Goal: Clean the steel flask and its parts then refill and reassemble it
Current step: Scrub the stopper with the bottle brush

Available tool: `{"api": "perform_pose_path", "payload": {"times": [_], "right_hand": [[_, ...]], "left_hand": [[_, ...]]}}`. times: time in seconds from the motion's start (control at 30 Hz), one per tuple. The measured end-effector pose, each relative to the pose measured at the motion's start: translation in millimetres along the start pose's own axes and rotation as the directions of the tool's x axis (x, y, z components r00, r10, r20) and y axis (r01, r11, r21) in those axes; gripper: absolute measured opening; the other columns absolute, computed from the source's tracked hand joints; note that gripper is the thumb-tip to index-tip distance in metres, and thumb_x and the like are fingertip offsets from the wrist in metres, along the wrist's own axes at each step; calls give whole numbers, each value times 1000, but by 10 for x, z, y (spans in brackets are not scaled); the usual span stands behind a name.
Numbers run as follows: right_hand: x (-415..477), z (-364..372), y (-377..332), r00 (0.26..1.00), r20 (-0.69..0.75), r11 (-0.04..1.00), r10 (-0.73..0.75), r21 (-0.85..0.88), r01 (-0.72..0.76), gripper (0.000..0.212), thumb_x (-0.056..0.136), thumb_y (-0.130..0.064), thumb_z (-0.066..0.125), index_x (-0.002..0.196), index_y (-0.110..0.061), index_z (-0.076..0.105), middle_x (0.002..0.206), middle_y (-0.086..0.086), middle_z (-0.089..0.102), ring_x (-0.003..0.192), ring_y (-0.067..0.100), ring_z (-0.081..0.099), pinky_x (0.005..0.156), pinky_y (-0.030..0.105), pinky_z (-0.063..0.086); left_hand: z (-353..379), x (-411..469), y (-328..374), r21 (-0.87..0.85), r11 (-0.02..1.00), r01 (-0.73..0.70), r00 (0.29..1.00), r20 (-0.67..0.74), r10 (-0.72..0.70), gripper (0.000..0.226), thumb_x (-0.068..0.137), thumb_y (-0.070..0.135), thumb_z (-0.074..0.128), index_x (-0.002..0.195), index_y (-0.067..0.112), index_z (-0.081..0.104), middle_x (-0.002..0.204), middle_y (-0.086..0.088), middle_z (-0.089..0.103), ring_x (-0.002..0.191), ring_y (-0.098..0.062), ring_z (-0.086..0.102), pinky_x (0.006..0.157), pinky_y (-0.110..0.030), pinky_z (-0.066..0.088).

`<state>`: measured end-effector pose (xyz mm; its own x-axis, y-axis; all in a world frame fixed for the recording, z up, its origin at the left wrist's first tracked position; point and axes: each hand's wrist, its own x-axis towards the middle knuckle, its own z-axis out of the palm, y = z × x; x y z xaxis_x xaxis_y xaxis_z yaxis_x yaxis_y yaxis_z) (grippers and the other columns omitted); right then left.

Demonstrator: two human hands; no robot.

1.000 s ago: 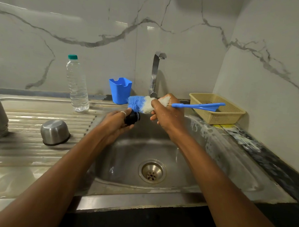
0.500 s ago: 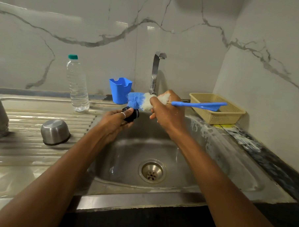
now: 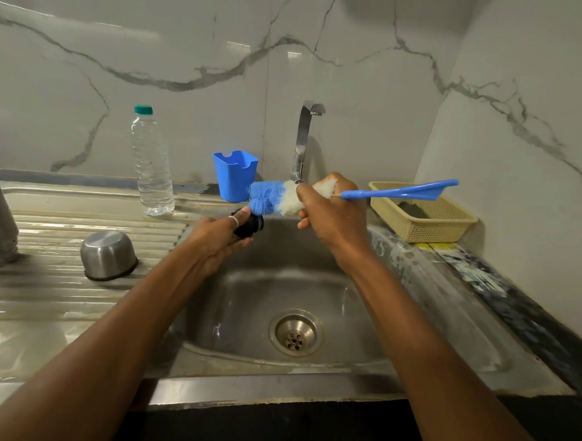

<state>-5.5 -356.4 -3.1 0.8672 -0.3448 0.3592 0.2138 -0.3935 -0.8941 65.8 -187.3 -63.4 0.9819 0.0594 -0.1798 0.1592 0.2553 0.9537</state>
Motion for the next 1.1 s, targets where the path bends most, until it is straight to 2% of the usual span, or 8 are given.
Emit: {"api": "perform_pose_path", "payload": {"times": [0.17, 0.3, 0.37, 0.47, 0.63, 0.8, 0.97, 1.1], "right_hand": [[-51, 115, 96, 995, 104, 995, 1, -98, 9, 17, 88, -28, 62, 94, -13, 58, 78, 3, 72, 54, 13, 70, 59, 25, 47], [22, -16, 20, 999, 27, 999, 46, 0, -46, 18, 84, -28, 64, 90, -11, 61, 73, 6, 72, 50, 15, 69, 58, 30, 54], [13, -32, 26, 998, 25, 998, 50, 33, -50, 17, 85, -26, 64, 89, -10, 61, 70, 5, 72, 49, 15, 68, 52, 24, 52], [-16, 81, 132, 992, 96, 996, 84, -26, -82, 19, 89, -28, 62, 96, -10, 61, 77, 4, 73, 51, 11, 70, 45, 17, 44], [48, 15, 66, 994, 26, 993, 110, 49, -112, 18, 85, -27, 64, 92, -10, 63, 65, 4, 72, 49, 13, 69, 50, 21, 45], [-32, 157, 201, 988, 109, 994, 106, -33, -103, 20, 89, -28, 62, 97, -10, 61, 76, 3, 74, 53, 13, 71, 56, 23, 49], [54, 32, 63, 993, -3, 992, 115, 47, -115, 18, 83, -28, 64, 89, -10, 63, 62, 2, 71, 47, 13, 68, 55, 23, 52], [-17, 108, 160, 987, 87, 990, 138, 0, -139, 19, 88, -27, 63, 96, -9, 62, 75, 6, 74, 49, 12, 69, 43, 13, 42]], "left_hand": [[78, -46, -32, 41, 999, -9, 1000, 28, 8, 41, 93, 27, 72, 115, -7, 61, 108, -20, 69, 97, -28, 72, 83, -33, 62], [17, -4, -13, 41, 999, 5, 1000, -12, -4, 38, 91, 28, 74, 109, -2, 61, 105, -18, 68, 90, -23, 70, 75, -31, 63], [8, 4, -31, 48, 999, 0, 1000, -10, 0, 39, 92, 28, 74, 113, -3, 61, 107, -18, 68, 92, -24, 70, 72, -29, 63], [71, 2, -84, 78, 997, -14, 1000, 24, 12, 37, 92, 28, 73, 111, -3, 64, 111, -20, 69, 89, -24, 71, 73, -29, 63], [20, 25, -68, 83, 997, -9, 999, -45, 13, 24, 92, 27, 74, 93, 7, 62, 110, -18, 67, 95, -27, 69, 68, -27, 62], [101, 24, -119, 177, 984, -6, 1000, -13, 9, 45, 92, 31, 74, 119, -2, 63, 110, -20, 68, 88, -25, 71, 70, -29, 62], [47, 58, -89, 136, 991, -8, 998, -57, 16, 46, 90, 32, 76, 118, -2, 62, 112, -19, 67, 93, -26, 71, 68, -28, 62], [138, 15, -122, 178, 984, -9, 999, -44, 17, 45, 91, 31, 75, 118, -2, 62, 108, -18, 68, 91, -25, 71, 74, -32, 62]]}}
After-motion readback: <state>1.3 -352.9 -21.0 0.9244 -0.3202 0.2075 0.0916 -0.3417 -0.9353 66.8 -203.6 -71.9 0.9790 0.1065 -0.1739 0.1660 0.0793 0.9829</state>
